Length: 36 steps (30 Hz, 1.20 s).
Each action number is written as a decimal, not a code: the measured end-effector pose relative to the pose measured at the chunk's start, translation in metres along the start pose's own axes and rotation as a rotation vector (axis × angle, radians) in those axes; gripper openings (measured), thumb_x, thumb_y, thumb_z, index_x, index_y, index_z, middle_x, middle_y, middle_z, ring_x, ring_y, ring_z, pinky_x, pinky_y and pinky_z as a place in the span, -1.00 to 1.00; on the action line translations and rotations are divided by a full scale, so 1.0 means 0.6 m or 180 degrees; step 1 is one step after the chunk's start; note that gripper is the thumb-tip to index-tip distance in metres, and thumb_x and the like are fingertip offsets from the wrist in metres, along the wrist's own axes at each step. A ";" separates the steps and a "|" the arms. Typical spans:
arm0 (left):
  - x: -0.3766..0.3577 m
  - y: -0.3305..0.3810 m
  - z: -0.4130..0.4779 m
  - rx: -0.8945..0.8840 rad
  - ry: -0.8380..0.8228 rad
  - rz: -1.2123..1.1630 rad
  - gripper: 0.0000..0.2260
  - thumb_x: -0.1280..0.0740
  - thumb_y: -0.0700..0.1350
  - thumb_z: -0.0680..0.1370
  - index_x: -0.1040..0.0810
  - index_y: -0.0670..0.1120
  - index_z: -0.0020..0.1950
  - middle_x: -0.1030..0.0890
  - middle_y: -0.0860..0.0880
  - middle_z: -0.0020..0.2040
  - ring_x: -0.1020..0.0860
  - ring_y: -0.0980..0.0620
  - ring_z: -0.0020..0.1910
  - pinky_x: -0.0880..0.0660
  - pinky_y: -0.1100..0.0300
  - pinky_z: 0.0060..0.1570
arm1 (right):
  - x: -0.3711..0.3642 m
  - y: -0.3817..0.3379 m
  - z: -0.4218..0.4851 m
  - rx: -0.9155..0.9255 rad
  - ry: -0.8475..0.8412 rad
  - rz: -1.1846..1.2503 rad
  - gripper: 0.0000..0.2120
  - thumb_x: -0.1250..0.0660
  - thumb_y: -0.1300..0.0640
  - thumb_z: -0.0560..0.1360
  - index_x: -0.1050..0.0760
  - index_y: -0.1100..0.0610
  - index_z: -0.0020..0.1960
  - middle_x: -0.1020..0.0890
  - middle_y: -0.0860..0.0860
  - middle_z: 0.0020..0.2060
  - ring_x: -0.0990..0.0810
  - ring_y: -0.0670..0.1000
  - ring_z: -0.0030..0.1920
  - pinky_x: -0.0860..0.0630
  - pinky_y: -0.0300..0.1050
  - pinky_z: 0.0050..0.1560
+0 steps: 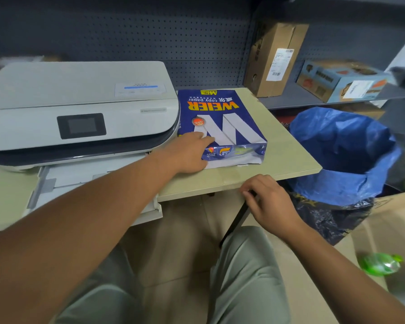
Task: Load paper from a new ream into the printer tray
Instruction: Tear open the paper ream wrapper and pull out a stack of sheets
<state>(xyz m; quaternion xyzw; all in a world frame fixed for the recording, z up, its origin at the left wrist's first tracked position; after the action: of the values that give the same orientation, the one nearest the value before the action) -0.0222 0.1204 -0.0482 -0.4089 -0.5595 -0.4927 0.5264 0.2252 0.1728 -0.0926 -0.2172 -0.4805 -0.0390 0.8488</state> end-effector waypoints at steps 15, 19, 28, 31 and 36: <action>0.039 0.024 -0.034 0.0080 0.1130 0.0094 -0.60 -0.25 -0.13 0.58 -0.46 -0.02 0.43 -0.54 -0.06 0.37 -0.51 -0.14 0.24 -0.55 -0.07 0.10 | 0.020 0.004 0.092 -0.0248 0.0524 -0.0163 -0.81 -0.29 0.14 0.53 -0.57 0.07 0.13 -0.61 0.02 0.05 -0.56 0.10 0.08 -0.53 0.00 0.04; 0.056 0.022 -0.033 0.0098 0.1446 0.0063 -0.73 -0.30 -0.19 0.57 -0.58 -0.03 0.25 -0.61 -0.02 0.26 -0.53 -0.12 0.14 -0.49 0.03 -0.04 | 0.010 0.004 0.121 -0.0340 0.0354 -0.0202 -0.76 -0.27 0.11 0.56 -0.56 0.07 0.21 -0.64 0.03 0.14 -0.59 0.06 0.13 -0.56 -0.04 0.07; 0.049 0.020 -0.038 -0.0133 0.1734 -0.0251 -0.89 -0.36 -0.29 0.51 -0.62 -0.11 -0.04 -0.61 -0.10 -0.03 -0.46 -0.11 -0.11 -0.54 -0.03 -0.22 | -0.016 -0.001 0.169 -0.0054 0.0236 -0.0635 -0.81 -0.32 0.20 0.56 -0.65 0.15 0.11 -0.68 0.09 0.08 -0.66 0.16 -0.02 -0.62 0.02 -0.14; 0.041 0.023 -0.042 -0.0288 0.1675 -0.0061 -0.87 -0.42 -0.29 0.50 -0.69 -0.14 0.00 -0.58 -0.16 0.00 -0.51 -0.22 -0.03 -0.56 -0.05 -0.20 | -0.019 -0.001 0.173 -0.0038 0.0302 -0.0785 -0.84 -0.34 0.20 0.54 -0.67 0.14 0.05 -0.66 0.10 0.00 -0.64 0.17 -0.17 -0.53 -0.08 -0.30; 0.025 0.024 -0.041 -0.0236 0.1763 -0.0056 -0.79 -0.29 -0.15 0.55 -0.68 -0.14 0.09 -0.54 -0.13 -0.01 -0.46 -0.17 -0.04 -0.42 0.05 -0.29 | -0.033 -0.003 0.181 -0.0139 0.0121 -0.1097 -0.89 -0.37 0.27 0.47 -0.60 0.08 -0.14 -0.65 0.04 -0.26 -0.41 0.04 -0.38 -0.28 -0.20 -0.39</action>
<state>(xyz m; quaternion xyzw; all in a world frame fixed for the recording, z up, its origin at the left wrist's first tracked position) -0.0054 0.0982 -0.0327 -0.2727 -0.3794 -0.6103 0.6397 0.1274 0.2123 -0.0606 -0.1491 -0.4935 -0.1985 0.8335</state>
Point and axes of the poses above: each hand's wrist, its own z-axis towards the middle knuckle, its own x-axis out of the back of the hand, y = z × x, the point moved 3 cm from there along z, towards the middle knuckle
